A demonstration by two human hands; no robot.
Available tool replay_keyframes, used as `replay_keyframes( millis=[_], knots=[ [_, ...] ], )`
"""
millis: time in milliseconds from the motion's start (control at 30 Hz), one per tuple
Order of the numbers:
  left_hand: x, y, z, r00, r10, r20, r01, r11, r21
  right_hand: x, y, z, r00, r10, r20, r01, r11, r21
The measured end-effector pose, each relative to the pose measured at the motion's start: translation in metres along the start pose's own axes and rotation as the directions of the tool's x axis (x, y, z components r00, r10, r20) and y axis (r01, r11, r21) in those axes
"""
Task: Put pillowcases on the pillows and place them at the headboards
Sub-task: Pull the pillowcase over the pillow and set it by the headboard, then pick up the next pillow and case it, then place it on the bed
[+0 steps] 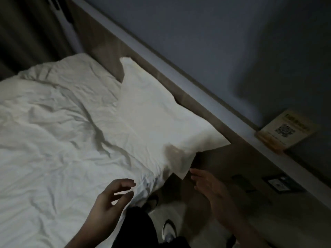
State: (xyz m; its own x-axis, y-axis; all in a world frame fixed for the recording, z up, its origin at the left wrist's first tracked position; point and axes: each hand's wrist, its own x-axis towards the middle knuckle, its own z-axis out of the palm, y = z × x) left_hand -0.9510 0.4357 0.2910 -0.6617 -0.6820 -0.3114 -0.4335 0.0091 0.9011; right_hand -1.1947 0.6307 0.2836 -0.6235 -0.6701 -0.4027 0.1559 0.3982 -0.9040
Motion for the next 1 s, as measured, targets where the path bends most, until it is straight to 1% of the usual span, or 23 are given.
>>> replay_keyframes(
  millis=[100,167,300,433,600,700,833,900,1000],
  knots=[
    [-0.065,-0.010,0.011,0.995,-0.082,-0.056,0.080,0.996,-0.045,-0.039,0.022,0.005,0.990,-0.015,0.139,0.012,1.000,0.027],
    [-0.104,-0.018,0.014,0.985,-0.137,-0.102,0.129,0.988,-0.080,-0.063,0.037,0.015,0.976,-0.028,0.215,0.027,1.000,0.008],
    [-0.166,-0.038,0.015,0.950,-0.209,-0.234,0.170,0.969,-0.178,-0.106,0.060,0.038,0.946,0.030,0.323,-0.034,0.999,0.008],
    [-0.220,-0.066,0.012,0.900,-0.258,-0.351,0.162,0.946,-0.280,-0.137,0.069,0.067,0.909,0.067,0.411,-0.063,0.998,-0.024],
    [-0.295,-0.113,-0.002,0.813,-0.336,-0.476,0.140,0.906,-0.401,-0.171,0.070,0.139,0.881,0.072,0.468,-0.063,0.997,-0.036],
    [-0.350,-0.141,-0.026,0.767,-0.376,-0.520,0.144,0.890,-0.432,-0.198,0.074,0.199,0.821,0.060,0.567,-0.013,0.996,-0.087],
    [-0.423,-0.185,-0.067,0.687,-0.435,-0.581,0.147,0.867,-0.475,-0.243,0.079,0.281,0.724,0.021,0.689,0.120,0.980,-0.157],
    [-0.455,-0.206,-0.086,0.647,-0.463,-0.606,0.136,0.852,-0.506,-0.267,0.084,0.317,0.680,0.028,0.733,0.155,0.971,-0.181],
    [-0.494,-0.232,-0.114,0.585,-0.493,-0.644,0.107,0.834,-0.541,-0.299,0.092,0.357,0.638,0.068,0.767,0.159,0.963,-0.218]
  ],
)
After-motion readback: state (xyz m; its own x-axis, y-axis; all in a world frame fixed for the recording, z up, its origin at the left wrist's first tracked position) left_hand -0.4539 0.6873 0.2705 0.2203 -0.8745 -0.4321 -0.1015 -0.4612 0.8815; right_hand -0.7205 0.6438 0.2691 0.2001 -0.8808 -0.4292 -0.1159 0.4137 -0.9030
